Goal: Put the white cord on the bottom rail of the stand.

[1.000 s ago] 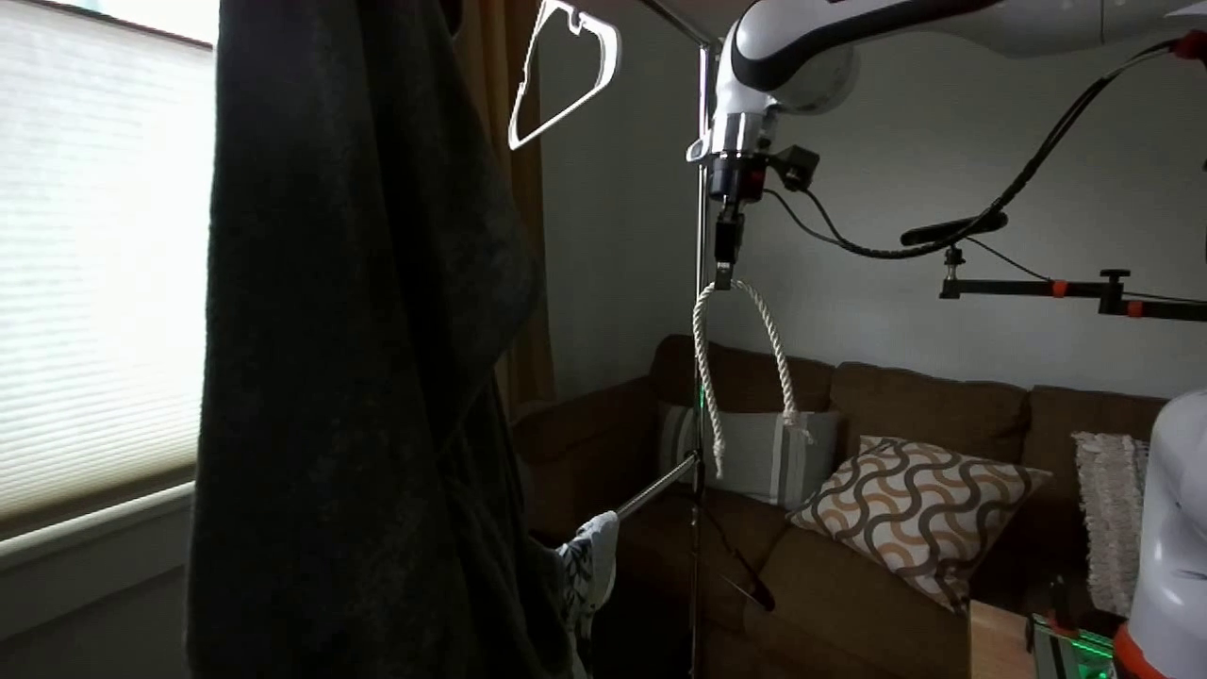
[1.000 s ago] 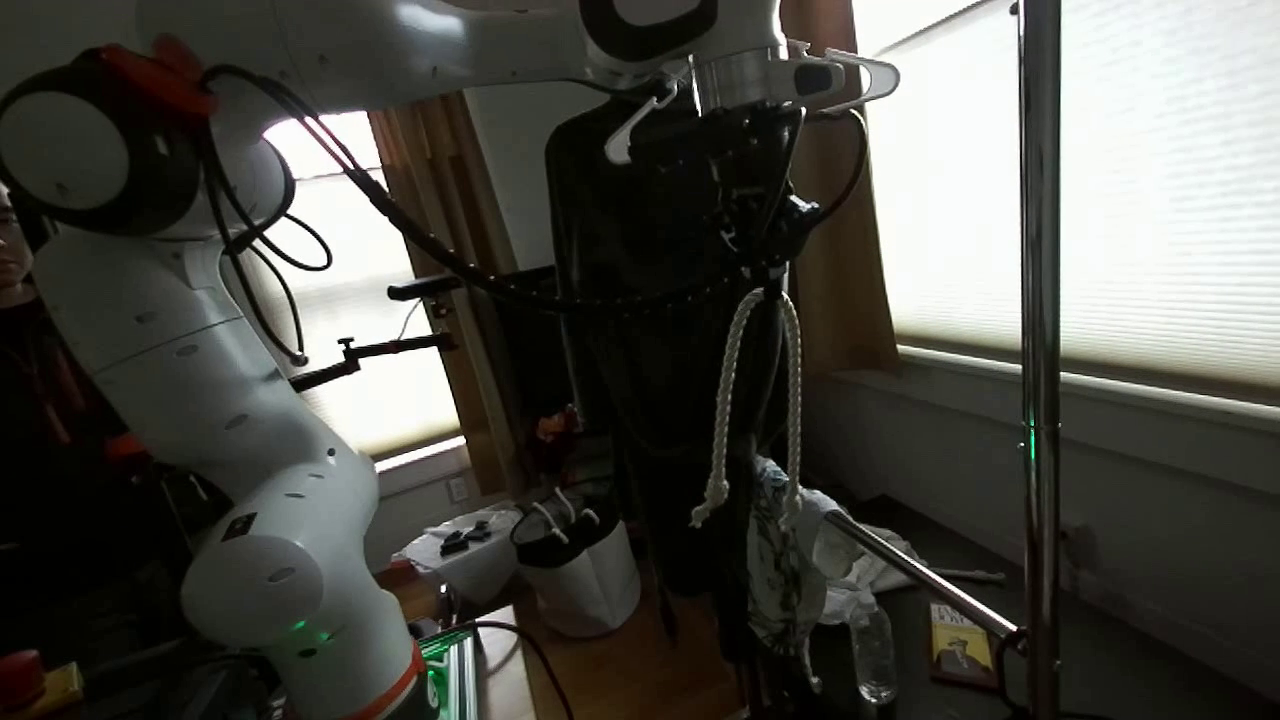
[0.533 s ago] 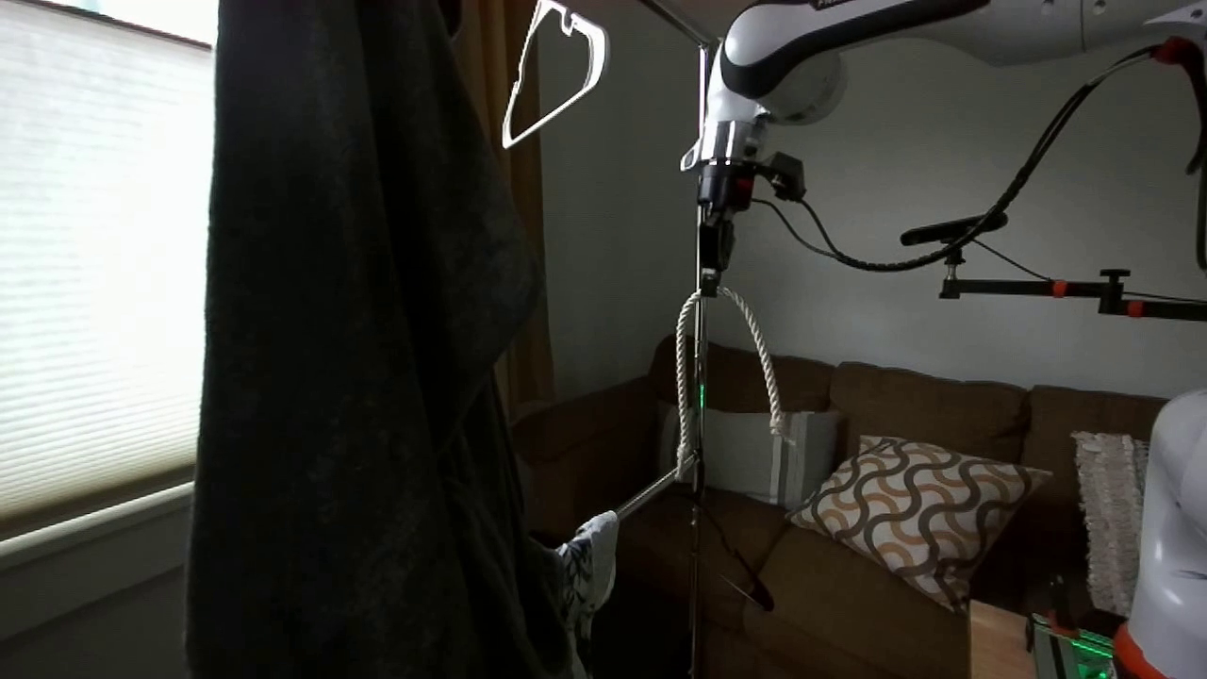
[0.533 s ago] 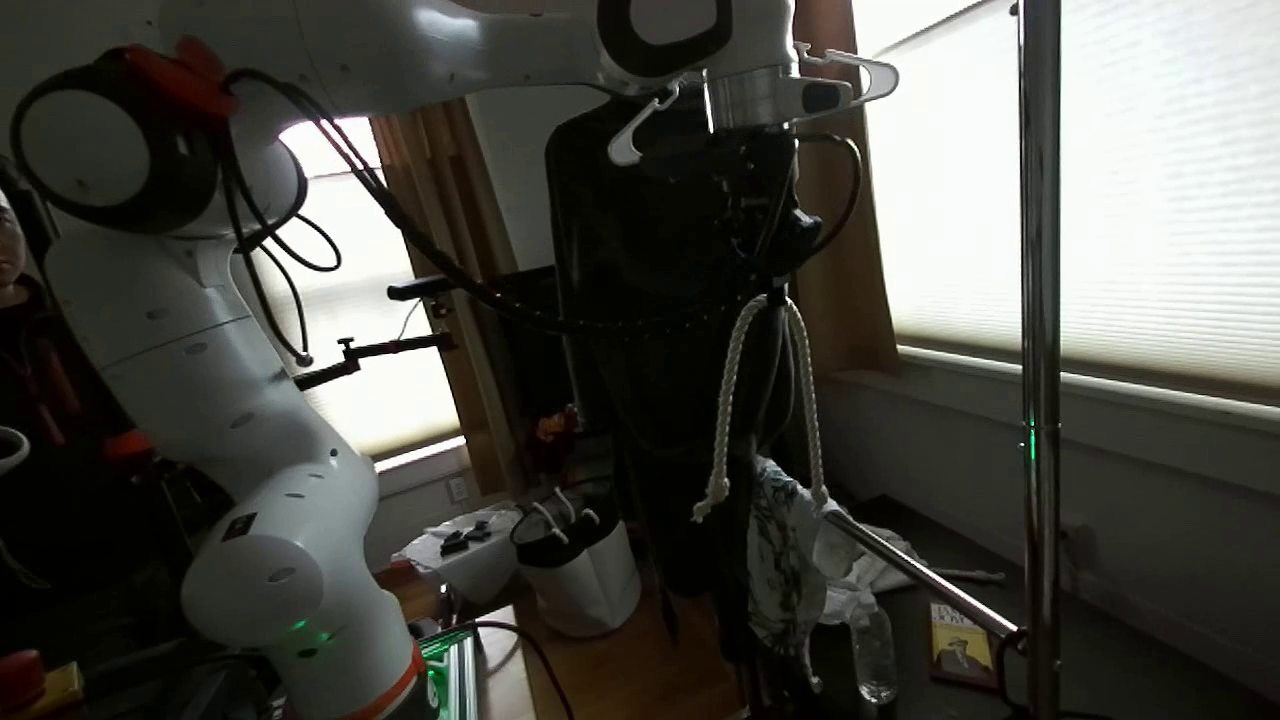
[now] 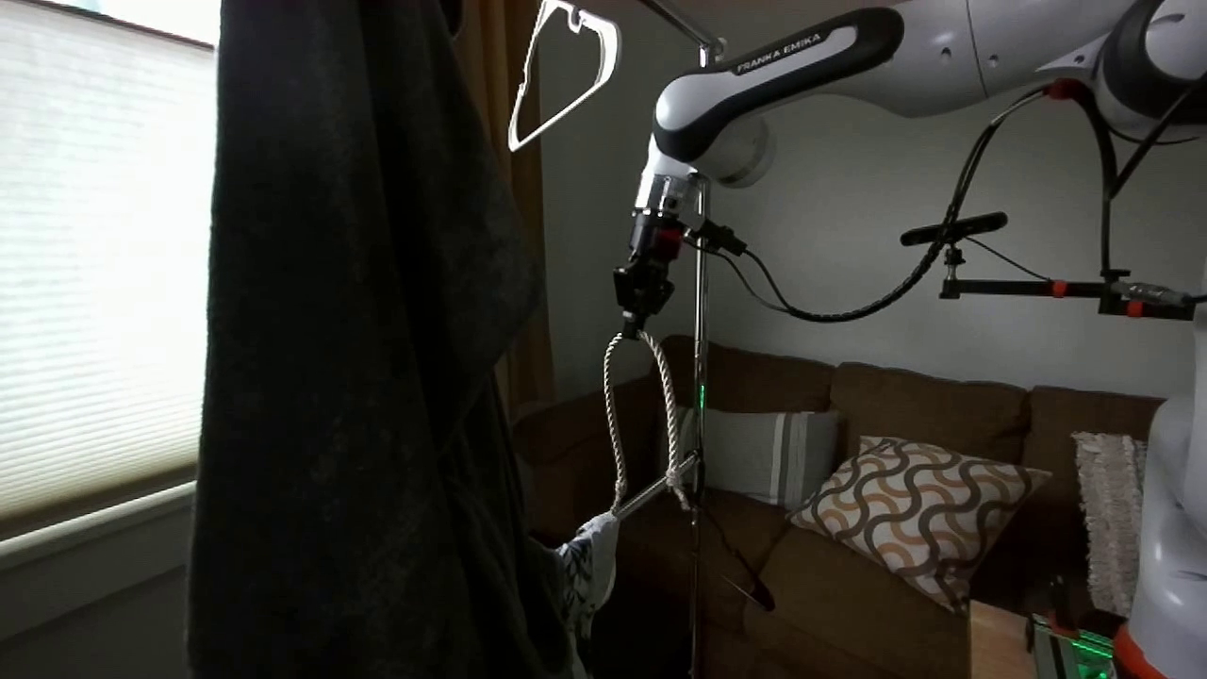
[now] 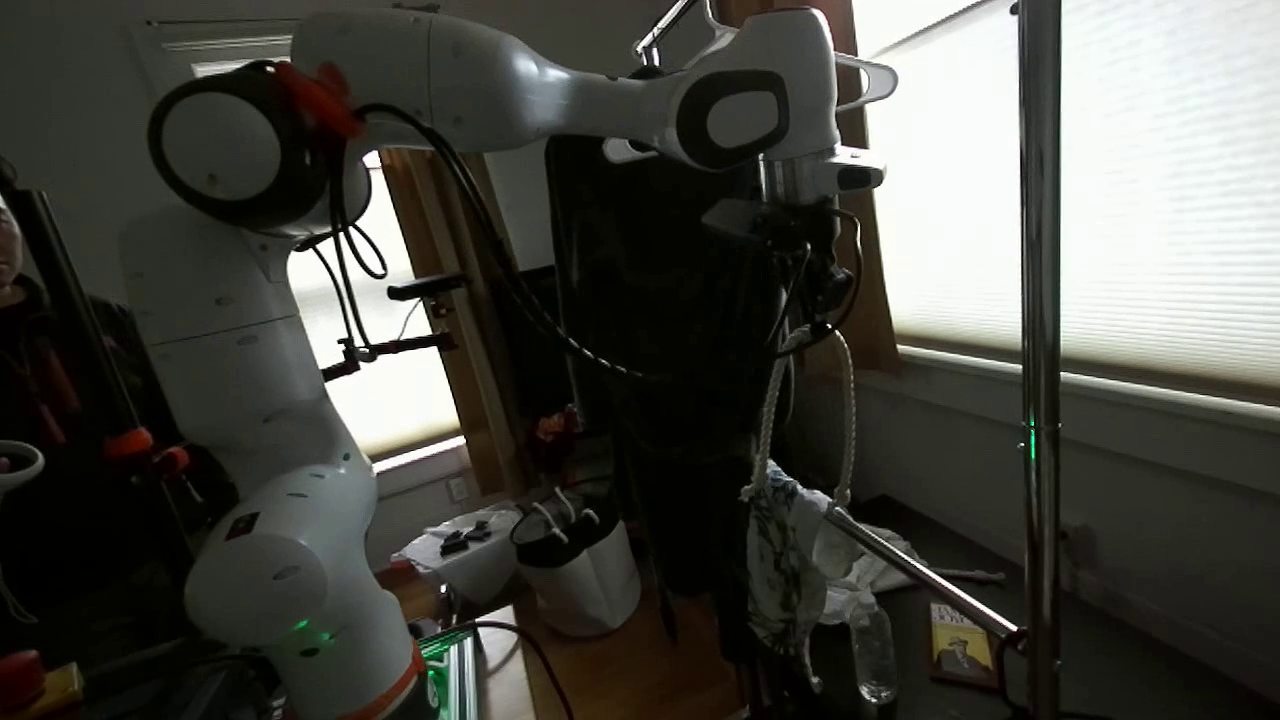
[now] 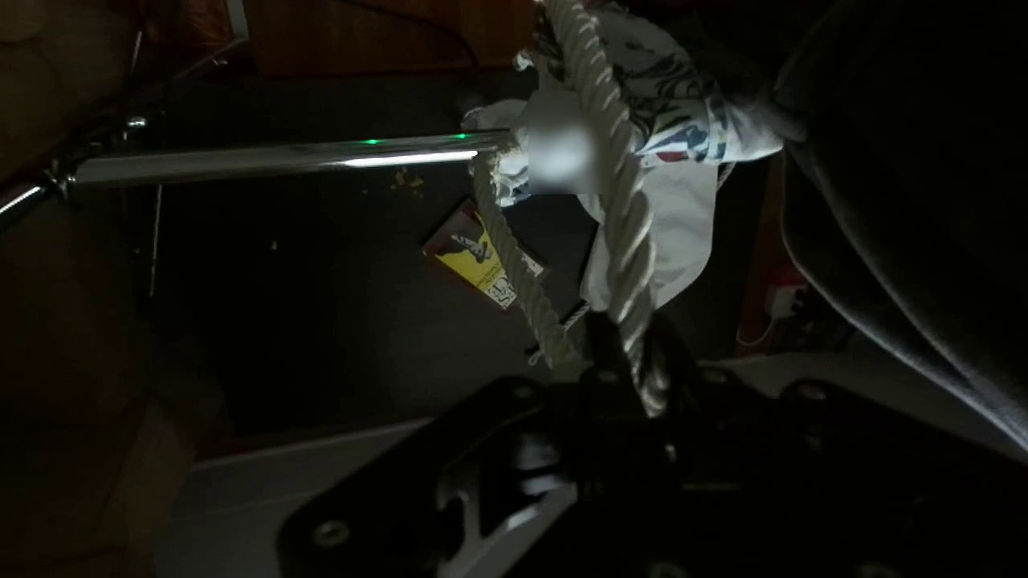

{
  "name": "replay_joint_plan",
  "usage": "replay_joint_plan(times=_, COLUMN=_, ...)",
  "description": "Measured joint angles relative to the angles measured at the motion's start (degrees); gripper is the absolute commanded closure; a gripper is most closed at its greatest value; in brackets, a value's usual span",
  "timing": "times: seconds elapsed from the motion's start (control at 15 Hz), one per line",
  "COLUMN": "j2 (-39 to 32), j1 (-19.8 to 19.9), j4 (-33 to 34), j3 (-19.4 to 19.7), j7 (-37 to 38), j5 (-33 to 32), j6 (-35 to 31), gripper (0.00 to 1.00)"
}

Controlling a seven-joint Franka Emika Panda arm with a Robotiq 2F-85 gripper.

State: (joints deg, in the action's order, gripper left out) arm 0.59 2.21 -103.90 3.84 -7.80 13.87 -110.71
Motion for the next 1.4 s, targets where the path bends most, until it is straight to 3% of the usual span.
replay_joint_plan(times=0.67, j2=-2.71, j1=2.24, j4=2.65, j3=1.04, j7=8.62, j5=0.4, j6=-9.59, gripper=0.97)
replay_joint_plan(times=1.07, j2=-4.77, j1=2.73, j4=3.49, j3=1.02, j7=7.97, j5=-3.66, j6=2.86, gripper=0.97)
replay_joint_plan(times=1.4, j2=-8.99, j1=1.2, j4=3.43, j3=-0.92, j7=7.71, j5=-5.74, j6=1.34, gripper=0.97)
